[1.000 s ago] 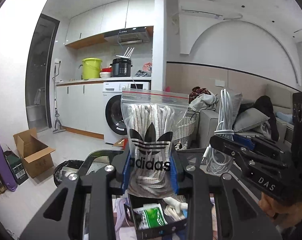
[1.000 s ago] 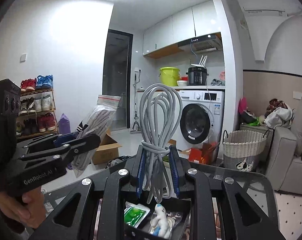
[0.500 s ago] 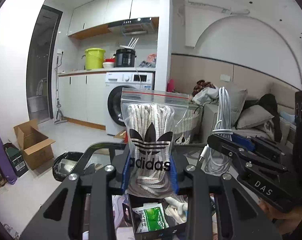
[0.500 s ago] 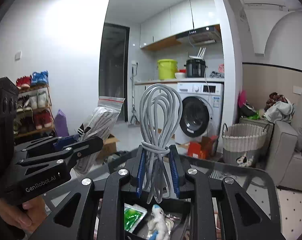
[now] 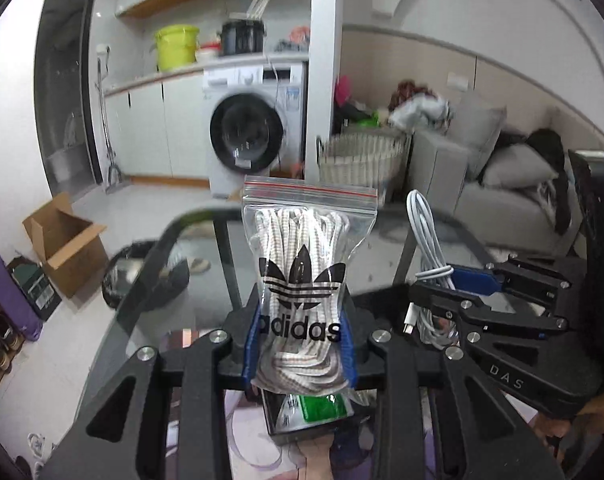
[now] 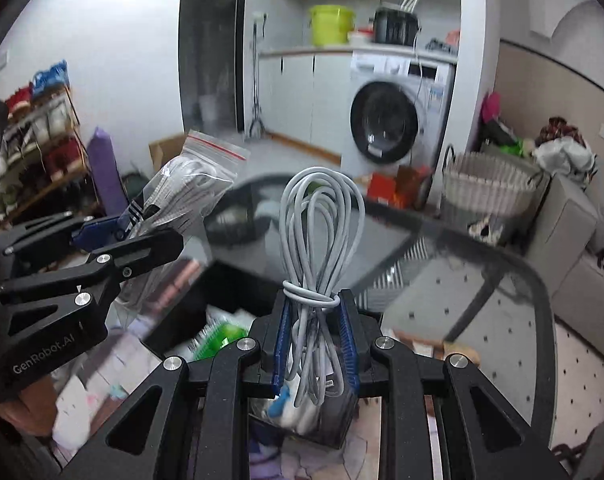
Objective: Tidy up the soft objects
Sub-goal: 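Lower lace bag and cable into the black box and open both tools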
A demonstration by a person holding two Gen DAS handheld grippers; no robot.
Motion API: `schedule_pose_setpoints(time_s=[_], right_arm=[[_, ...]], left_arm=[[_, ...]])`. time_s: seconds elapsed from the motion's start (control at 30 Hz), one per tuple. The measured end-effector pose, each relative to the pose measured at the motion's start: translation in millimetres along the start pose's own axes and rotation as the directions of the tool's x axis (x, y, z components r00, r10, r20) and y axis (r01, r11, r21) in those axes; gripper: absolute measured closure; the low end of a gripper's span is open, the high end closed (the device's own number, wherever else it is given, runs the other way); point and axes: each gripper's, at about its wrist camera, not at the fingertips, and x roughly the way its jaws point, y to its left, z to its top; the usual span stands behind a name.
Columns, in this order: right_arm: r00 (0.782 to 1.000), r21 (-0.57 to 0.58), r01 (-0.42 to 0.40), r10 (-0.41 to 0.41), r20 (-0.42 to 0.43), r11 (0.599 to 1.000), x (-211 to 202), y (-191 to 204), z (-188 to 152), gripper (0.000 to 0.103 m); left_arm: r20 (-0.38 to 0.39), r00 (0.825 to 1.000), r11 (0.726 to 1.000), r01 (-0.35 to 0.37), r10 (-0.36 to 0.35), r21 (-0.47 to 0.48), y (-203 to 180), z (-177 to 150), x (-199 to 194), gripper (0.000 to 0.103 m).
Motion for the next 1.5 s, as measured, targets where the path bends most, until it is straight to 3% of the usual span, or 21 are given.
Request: schedule_pose_setpoints(time_s=[0.2,0.37,0.83,0.97,1.13,1.33,1.5], right_arm=[[0.993,-0.017,-0.031,0.029,-0.116,0.999,28.2,0.8,-15.5,0.080],[0.982,-0.032,-0.050,0.043,-0.186,0.998,38.3,2.9,-25.0,0.080],[0.955,-0.049,-0.101,0.083,-0.286,0.994,49.9,6.7,-32.7,0.080],[0.956,-0.041,-0.107,0.091,-0.278,0.993,45.8,8.5,-30.8,0.080],[0.966,-0.032,-0.093,0.083,-0.245,0.995,43.1,10.8,-25.6,0.081],[0.958,-0.031,-0.101,0.089,-0.273,0.994,49.2,8.9,-30.1,0.081],[0.931,-0.018,-0.133,0.119,-0.346,0.991,55.6,8.5,-36.5,0.080]], left_arm=[[-0.105,0.994,0.999,-0.038,0.038,0.006,-2.7,-13.8,21.4,0.072],[-0.230,0.972,0.999,-0.043,0.045,0.015,-7.8,-26.0,42.6,0.072],[-0.311,0.951,1.000,-0.018,0.010,-0.023,-12.3,-28.4,36.5,0.072],[-0.243,0.969,0.999,-0.036,0.035,0.002,-17.4,-24.1,28.5,0.072],[-0.159,0.987,0.999,-0.022,0.017,-0.026,-13.0,-17.7,30.5,0.072],[-0.268,0.962,0.999,-0.044,0.050,0.028,-18.9,-28.6,53.8,0.072],[-0.328,0.944,0.998,-0.025,0.041,0.052,-23.0,-34.7,51.5,0.072]])
